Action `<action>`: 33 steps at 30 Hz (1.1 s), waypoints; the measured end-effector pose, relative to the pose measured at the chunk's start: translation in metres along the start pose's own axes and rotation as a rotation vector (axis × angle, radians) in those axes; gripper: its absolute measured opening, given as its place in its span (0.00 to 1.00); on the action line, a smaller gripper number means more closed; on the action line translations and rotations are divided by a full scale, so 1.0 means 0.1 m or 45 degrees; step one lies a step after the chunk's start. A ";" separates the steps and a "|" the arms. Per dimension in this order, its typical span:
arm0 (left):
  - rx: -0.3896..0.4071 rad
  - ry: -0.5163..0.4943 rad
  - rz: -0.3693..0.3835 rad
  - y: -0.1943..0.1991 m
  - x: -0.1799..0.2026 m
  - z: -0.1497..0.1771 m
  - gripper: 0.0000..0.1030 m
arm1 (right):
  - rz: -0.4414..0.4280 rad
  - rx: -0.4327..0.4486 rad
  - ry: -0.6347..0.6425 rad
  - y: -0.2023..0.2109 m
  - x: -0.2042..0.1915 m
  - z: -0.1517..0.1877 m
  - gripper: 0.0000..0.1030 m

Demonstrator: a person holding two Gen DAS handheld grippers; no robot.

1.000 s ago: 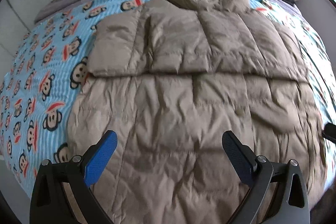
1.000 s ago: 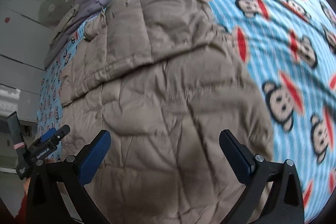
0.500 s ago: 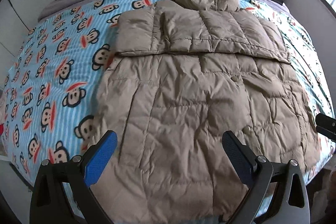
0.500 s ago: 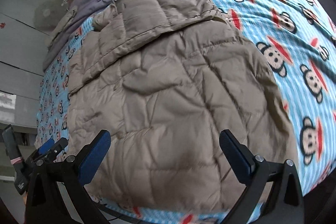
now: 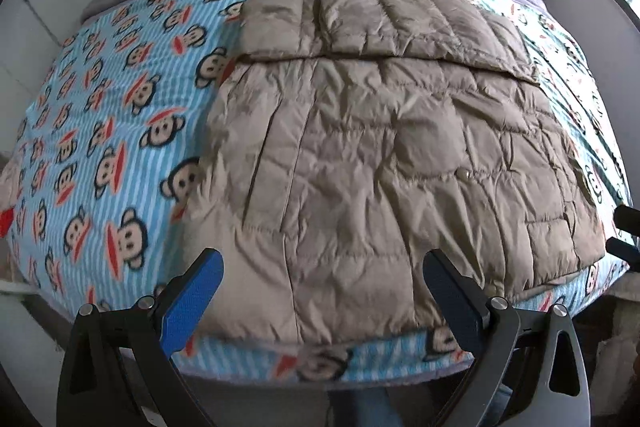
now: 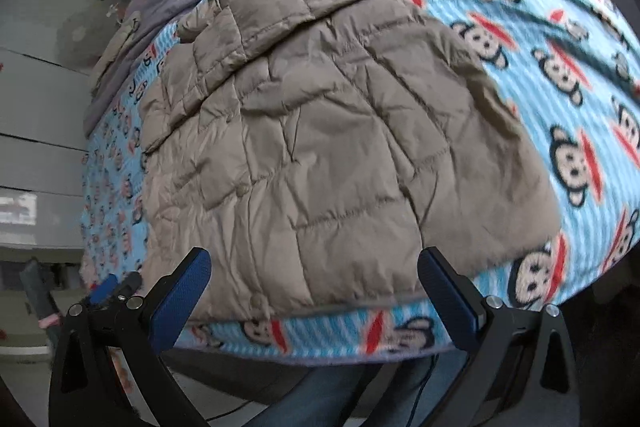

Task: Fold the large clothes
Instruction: 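Move both tools back from the folded jacket toward the bed edge, then grasp the side edge of the beige jacket with both tools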

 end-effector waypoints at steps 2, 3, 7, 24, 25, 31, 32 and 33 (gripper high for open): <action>-0.027 0.039 -0.003 0.00 0.02 0.11 0.97 | -0.024 -0.046 -0.042 0.00 0.07 0.03 1.00; -0.041 0.058 0.005 -0.01 0.05 0.18 0.97 | -0.034 -0.067 -0.056 0.00 0.09 0.04 1.00; -0.123 0.080 -0.016 -0.07 0.13 0.39 0.97 | -0.093 -0.085 -0.070 0.09 0.20 0.03 1.00; -0.222 0.167 0.030 -0.25 0.09 0.63 0.97 | -0.154 -0.234 -0.375 -0.24 0.84 0.05 1.00; -0.213 0.183 0.044 -0.25 0.06 0.64 0.97 | -0.156 -0.234 -0.390 -0.25 0.87 0.05 1.00; -0.156 0.449 0.257 -0.29 -0.19 0.81 0.97 | -0.184 -0.230 -0.496 -0.27 1.01 0.01 1.00; -0.158 0.487 0.269 -0.31 -0.24 0.86 0.97 | -0.198 -0.227 -0.519 -0.27 1.03 0.00 1.00; -0.158 0.508 0.277 -0.32 -0.27 0.89 0.97 | -0.205 -0.226 -0.532 -0.27 1.05 0.00 1.00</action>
Point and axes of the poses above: each gripper's, at about its wrist camera, not at the fingertips, and y roughly against the way its jaws point, x to its right, z to its underside, the point moved 8 cm from there along -y, roughly the way its jaws point, and after that the axes turned 15 degrees about -y, right-handed, at the moved point
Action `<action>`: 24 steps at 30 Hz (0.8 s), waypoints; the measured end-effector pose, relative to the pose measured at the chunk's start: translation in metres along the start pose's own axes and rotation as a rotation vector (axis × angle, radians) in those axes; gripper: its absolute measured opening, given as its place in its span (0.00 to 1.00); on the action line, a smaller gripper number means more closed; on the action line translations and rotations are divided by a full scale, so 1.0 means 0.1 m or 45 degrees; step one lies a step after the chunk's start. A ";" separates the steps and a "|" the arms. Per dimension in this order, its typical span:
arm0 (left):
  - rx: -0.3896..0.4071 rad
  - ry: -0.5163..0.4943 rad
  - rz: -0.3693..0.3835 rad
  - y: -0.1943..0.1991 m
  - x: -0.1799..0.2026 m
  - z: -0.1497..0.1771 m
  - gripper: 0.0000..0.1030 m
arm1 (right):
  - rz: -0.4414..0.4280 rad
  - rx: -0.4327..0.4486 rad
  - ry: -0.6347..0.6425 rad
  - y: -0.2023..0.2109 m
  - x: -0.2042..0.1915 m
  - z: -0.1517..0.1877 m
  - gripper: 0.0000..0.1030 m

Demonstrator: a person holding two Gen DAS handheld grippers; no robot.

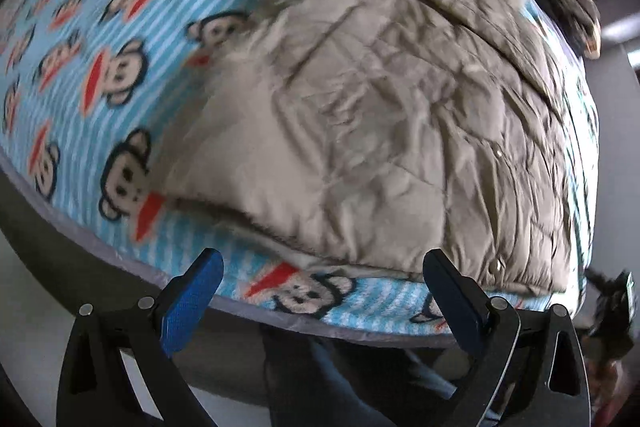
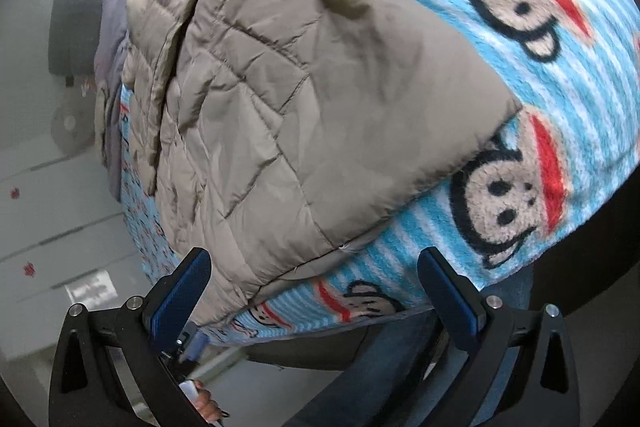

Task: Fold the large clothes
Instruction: 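Grasp the side edge of the beige jacket with both tools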

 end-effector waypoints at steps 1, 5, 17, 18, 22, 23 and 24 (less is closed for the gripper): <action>-0.004 0.025 0.018 -0.02 -0.05 0.02 0.97 | -0.005 0.000 -0.012 0.00 0.01 -0.01 1.00; -0.066 0.127 0.219 -0.20 -0.12 0.13 0.97 | -0.022 0.002 -0.057 0.00 0.08 -0.03 1.00; -0.008 0.147 0.464 -0.43 0.17 -0.22 0.97 | -0.270 0.021 -0.246 0.00 0.14 -0.19 1.00; -0.010 0.139 0.465 -0.44 0.18 -0.26 0.97 | -0.274 0.020 -0.245 -0.02 0.11 -0.19 1.00; -0.037 0.096 0.442 -0.54 0.20 -0.33 0.97 | -0.258 0.004 -0.224 -0.18 -0.02 -0.14 1.00; -0.045 0.078 0.432 -0.56 0.20 -0.33 0.97 | -0.254 0.001 -0.216 -0.20 -0.04 -0.13 1.00; -0.050 0.063 0.424 -0.57 0.21 -0.33 0.97 | -0.246 0.003 -0.207 -0.22 -0.07 -0.12 1.00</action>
Point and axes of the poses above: each gripper's, at about its wrist camera, not at the fingertips, and y roughly against the way its jaws point, x to its right, z to its underside, the point moved 8 cm from there along -y, roughly the way its jaws point, and after that the axes turned 15 degrees about -y, right-handed, at the moved point
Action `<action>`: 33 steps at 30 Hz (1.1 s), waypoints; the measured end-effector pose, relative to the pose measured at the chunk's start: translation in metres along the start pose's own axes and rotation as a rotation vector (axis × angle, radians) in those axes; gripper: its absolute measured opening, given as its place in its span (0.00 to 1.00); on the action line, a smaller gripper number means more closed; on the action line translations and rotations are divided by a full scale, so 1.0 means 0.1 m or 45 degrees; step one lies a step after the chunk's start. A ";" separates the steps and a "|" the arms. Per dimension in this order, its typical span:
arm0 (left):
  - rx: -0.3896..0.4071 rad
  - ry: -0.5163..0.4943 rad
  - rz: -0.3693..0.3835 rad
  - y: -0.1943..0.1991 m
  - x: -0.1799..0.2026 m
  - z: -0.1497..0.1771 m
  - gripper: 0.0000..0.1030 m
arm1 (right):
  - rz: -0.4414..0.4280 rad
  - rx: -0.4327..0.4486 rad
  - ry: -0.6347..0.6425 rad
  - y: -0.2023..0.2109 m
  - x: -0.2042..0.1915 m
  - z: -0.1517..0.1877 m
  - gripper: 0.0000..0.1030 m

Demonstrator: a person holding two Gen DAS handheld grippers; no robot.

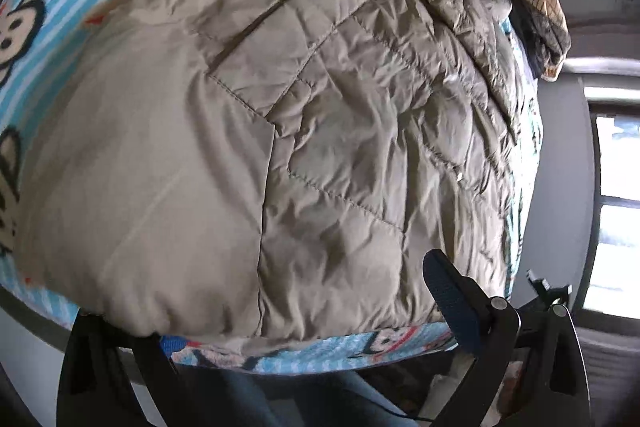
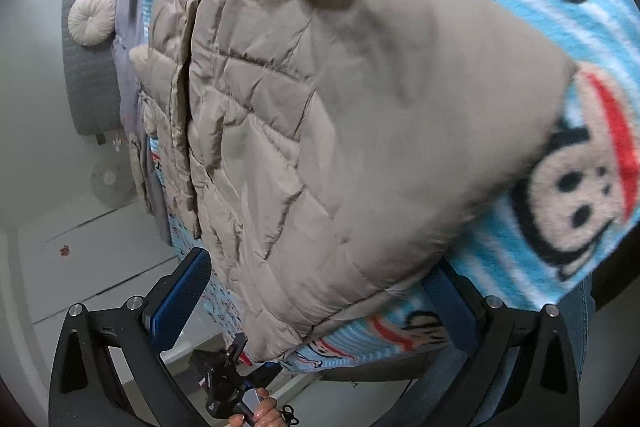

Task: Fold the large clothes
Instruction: 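Grasp the side edge of the beige jacket with both tools, then lift the held jacket side and fold it over the body with both tools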

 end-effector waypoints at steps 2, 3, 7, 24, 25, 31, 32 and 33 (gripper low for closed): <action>-0.024 -0.054 -0.034 -0.04 0.02 0.01 0.97 | 0.010 0.010 0.009 -0.03 0.01 0.01 1.00; -0.026 -0.072 -0.045 -0.03 0.01 0.03 0.97 | 0.015 0.023 0.006 -0.04 0.01 0.02 1.00; -0.001 -0.149 -0.104 -0.02 0.06 -0.01 0.86 | 0.005 0.051 -0.015 -0.05 0.04 0.02 0.83; 0.319 -0.250 -0.117 0.99 0.62 -0.85 0.13 | 0.075 0.059 0.409 0.25 -0.86 0.06 0.09; 0.347 -0.258 -0.133 1.06 0.71 -1.00 0.13 | 0.073 0.061 0.461 0.28 -1.04 0.05 0.09; 0.509 -0.321 -0.227 1.32 1.14 -1.91 0.13 | 0.066 0.069 0.776 0.28 -2.19 -0.09 0.09; 0.526 -0.327 -0.238 1.32 1.19 -2.09 0.13 | 0.051 0.065 0.821 0.27 -2.39 -0.13 0.09; 0.536 -0.330 -0.251 1.31 1.22 -2.25 0.13 | 0.035 0.065 0.869 0.23 -2.64 -0.20 0.09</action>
Point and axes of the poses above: each gripper's, at about its wrist camera, not at the fingertips, and y roughly against the way its jaws point, x to its right, z to its underside, the point moved 8 cm from there along -y, roughly the way its jaws point, and after that the axes turned 15 degrees about -y, right-handed, at the moved point
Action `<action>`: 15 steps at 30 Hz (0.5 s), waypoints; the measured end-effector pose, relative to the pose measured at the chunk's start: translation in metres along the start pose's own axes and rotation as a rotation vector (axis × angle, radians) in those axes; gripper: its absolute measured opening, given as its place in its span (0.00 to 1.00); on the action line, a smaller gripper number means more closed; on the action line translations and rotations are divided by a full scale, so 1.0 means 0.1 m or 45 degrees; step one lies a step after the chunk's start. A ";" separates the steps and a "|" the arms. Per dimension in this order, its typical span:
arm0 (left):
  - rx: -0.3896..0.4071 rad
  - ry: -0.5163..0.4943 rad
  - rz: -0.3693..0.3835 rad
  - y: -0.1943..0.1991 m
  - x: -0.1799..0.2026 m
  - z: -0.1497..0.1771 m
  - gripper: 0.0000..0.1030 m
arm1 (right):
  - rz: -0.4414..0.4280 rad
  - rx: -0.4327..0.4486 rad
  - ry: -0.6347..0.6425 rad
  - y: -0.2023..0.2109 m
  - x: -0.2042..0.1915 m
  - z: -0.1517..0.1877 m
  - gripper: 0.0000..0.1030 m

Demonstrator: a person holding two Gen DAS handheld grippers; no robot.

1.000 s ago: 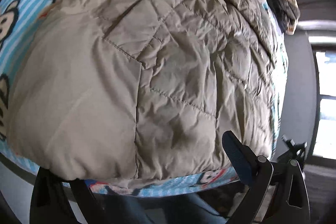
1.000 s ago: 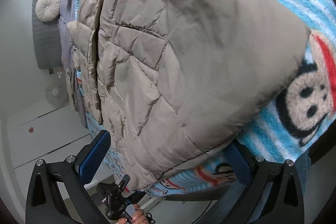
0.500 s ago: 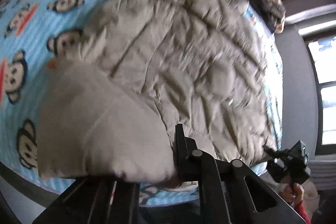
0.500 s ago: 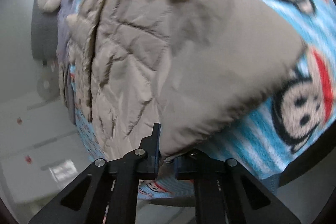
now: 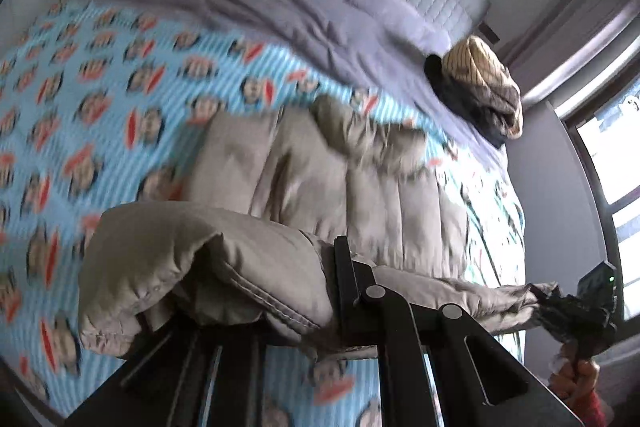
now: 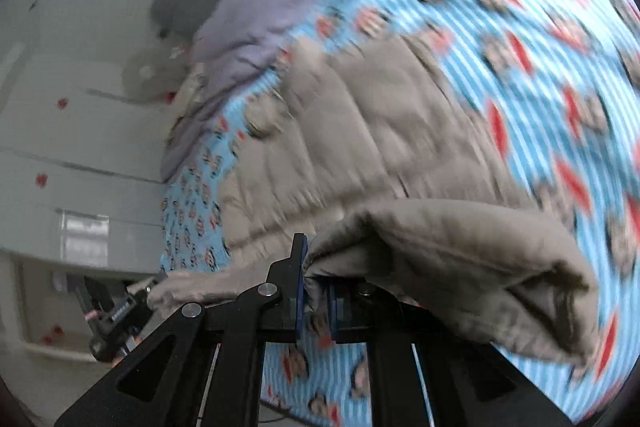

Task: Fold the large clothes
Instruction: 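Lift the held jacket side and fold it over the body with both tools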

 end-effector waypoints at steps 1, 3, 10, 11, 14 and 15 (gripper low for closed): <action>0.007 -0.010 -0.016 -0.08 -0.02 -0.14 0.13 | -0.005 0.005 0.017 -0.05 -0.11 -0.15 0.09; 0.004 -0.038 -0.056 -0.30 -0.09 -0.38 0.13 | -0.016 0.006 0.027 -0.18 -0.30 -0.47 0.09; -0.215 -0.103 -0.107 -1.46 -0.55 -0.71 0.13 | 0.071 0.036 -0.009 -1.02 -0.43 -1.15 0.09; -0.248 -0.097 -0.100 -1.63 -0.61 -0.72 0.13 | 0.094 0.035 -0.023 -1.16 -0.39 -1.22 0.09; -0.316 -0.080 -0.064 -2.00 -0.71 -0.70 0.13 | 0.161 0.045 -0.062 -1.46 -0.22 -1.37 0.09; -0.329 -0.078 -0.058 -2.06 -0.73 -0.69 0.13 | 0.175 0.051 -0.092 -1.56 -0.15 -1.42 0.09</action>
Point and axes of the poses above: each gripper's, at about its wrist camera, not at the fingertips, and y roughly against the way its jaws point, x to its right, z to its underside, the point moved 8 cm from there along -y, roughly the way its jaws point, and after that the axes turned 15 degrees about -y, right-handed, at the moved point
